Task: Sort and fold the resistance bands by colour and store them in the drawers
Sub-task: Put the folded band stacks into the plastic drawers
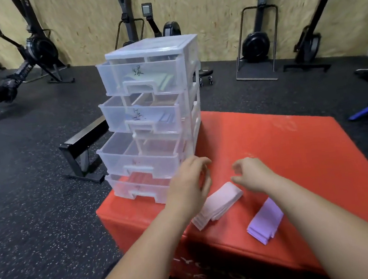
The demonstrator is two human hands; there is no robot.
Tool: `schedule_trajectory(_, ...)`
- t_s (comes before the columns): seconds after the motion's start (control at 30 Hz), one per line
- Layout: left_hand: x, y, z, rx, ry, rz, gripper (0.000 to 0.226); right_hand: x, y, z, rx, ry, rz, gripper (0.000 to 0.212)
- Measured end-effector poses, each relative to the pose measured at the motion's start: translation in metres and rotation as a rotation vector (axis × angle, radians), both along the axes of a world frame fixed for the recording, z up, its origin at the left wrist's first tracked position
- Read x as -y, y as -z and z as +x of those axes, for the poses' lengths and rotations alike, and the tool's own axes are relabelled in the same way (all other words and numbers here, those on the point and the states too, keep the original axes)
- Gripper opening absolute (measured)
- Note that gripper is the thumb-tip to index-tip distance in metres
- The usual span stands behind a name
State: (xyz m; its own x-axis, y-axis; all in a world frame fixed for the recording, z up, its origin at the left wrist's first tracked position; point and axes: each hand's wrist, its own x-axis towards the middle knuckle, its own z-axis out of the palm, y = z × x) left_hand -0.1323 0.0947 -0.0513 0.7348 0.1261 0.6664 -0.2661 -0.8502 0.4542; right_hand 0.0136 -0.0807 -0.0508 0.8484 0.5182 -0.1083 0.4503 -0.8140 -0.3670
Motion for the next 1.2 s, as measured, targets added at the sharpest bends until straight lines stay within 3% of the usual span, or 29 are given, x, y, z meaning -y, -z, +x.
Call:
schedule_trajectory(0.2,0.008,0.059,0.010,-0.615,0.005,0.152,0.046,-0.001,0.058,-0.014,0.003,0.076,-0.188,0.046)
schedule_trajectory(0.33,0.006,0.071,0.016,-0.780,-0.016,0.200,0.023,-0.007,0.070,-0.017,0.009,0.140,-0.112,0.045)
schedule_trajectory(0.4,0.004,0.072,0.019,-0.779,-0.021,0.159,0.021,-0.009,0.071,-0.013,-0.049,0.166,-0.079,0.041)
schedule_trajectory(0.53,0.002,0.072,0.023,-0.820,-0.028,0.086,0.054,-0.010,0.063,-0.011,-0.156,0.195,0.016,0.025)
schedule_trajectory(0.63,0.000,0.073,0.024,-0.849,-0.014,0.058,0.069,-0.011,0.054,-0.018,-0.124,0.156,0.109,0.025)
schedule_trajectory(0.73,-0.001,0.067,0.024,-0.822,0.046,-0.141,0.078,-0.013,0.038,-0.027,-0.086,0.098,0.260,0.025)
schedule_trajectory(0.9,-0.006,0.049,0.023,-0.597,0.078,-0.444,0.039,-0.012,0.005,-0.036,-0.030,0.002,0.463,0.037)
schedule_trajectory(1.0,-0.006,0.041,0.016,-0.505,0.129,-0.576,0.020,-0.006,-0.008,-0.037,-0.096,-0.042,0.609,0.047)
schedule_trajectory(1.2,-0.005,0.015,0.004,-0.407,0.236,-0.702,0.016,0.002,-0.023,-0.046,-0.361,-0.025,0.916,0.048)
